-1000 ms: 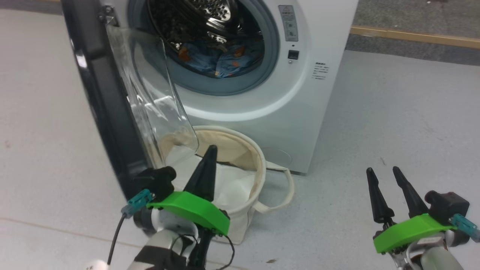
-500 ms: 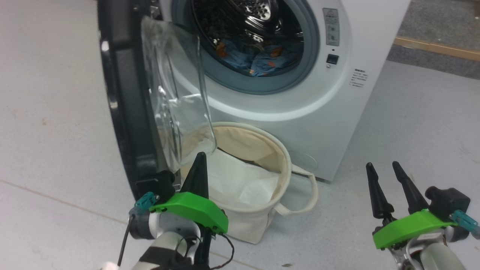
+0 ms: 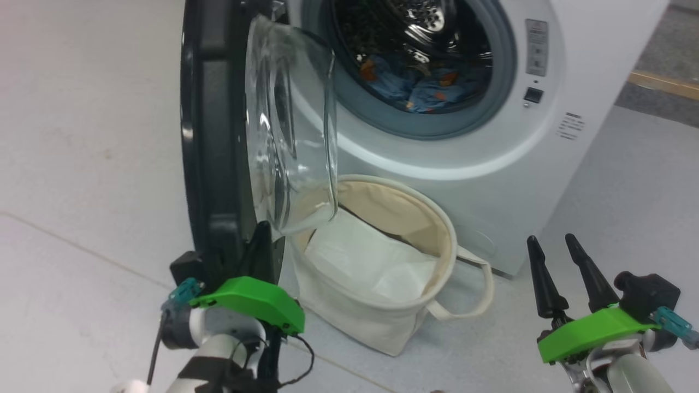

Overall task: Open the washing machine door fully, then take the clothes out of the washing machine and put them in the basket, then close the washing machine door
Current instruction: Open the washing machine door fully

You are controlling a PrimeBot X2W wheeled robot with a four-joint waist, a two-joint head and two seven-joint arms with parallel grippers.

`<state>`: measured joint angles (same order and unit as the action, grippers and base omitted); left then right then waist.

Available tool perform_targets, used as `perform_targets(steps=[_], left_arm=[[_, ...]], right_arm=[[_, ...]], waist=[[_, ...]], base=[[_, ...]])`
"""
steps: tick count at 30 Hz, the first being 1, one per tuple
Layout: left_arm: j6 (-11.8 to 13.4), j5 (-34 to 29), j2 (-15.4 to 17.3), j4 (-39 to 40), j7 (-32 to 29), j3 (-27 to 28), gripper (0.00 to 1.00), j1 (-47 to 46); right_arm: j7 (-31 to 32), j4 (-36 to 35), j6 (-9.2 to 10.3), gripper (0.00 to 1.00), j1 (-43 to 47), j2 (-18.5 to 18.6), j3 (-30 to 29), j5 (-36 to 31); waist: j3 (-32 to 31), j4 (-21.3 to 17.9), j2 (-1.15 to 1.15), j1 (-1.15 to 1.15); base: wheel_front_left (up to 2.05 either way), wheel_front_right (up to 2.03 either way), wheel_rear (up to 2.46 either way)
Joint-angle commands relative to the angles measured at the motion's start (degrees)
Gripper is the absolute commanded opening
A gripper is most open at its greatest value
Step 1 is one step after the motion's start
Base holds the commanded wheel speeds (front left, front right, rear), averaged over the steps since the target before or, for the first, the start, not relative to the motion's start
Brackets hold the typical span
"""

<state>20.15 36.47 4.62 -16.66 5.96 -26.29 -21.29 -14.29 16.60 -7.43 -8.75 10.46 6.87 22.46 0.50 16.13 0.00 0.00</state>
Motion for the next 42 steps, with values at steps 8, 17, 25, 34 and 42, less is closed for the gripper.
perform_targets(steps=[8,17,25,34,42], left_arm=[[-0.5,1.0,3.4,-0.9,2.4,5.5,0.0,-4.7],[-4.2,3.5,6.0,-4.6,5.6,9.7,0.0,-8.2],[-6.7,5.4,6.6,-10.1,8.2,14.4,0.0,-11.9],[-7.4,3.8,7.4,-14.4,9.0,19.4,0.0,-15.8],[-9.2,2.4,6.4,-17.2,9.0,26.1,0.0,-18.7]], right_arm=[[-0.7,-3.1,-0.06,1.0,-0.9,0.5,1.1,0.1],[-0.7,-3.8,-0.06,1.0,-3.3,1.4,3.0,-0.5],[-0.5,-4.2,-0.06,1.0,-6.5,3.6,4.4,-0.5],[0.7,-5.9,-0.06,1.0,-9.9,4.9,4.8,-0.5],[2.5,-7.4,-0.06,1.0,-11.7,6.1,4.7,-1.1]], waist=[[2.3,7.0,0.0,0.0],[6.6,12.0,0.0,0.0],[10.3,14.3,0.0,0.0],[15.8,15.1,0.0,0.0],[20.2,15.5,0.0,0.0]], base=[[0.0,0.0,0.0],[0.0,0.0,0.0],[0.0,0.0,0.0],[0.0,0.0,0.0],[0.0,0.0,0.0]])
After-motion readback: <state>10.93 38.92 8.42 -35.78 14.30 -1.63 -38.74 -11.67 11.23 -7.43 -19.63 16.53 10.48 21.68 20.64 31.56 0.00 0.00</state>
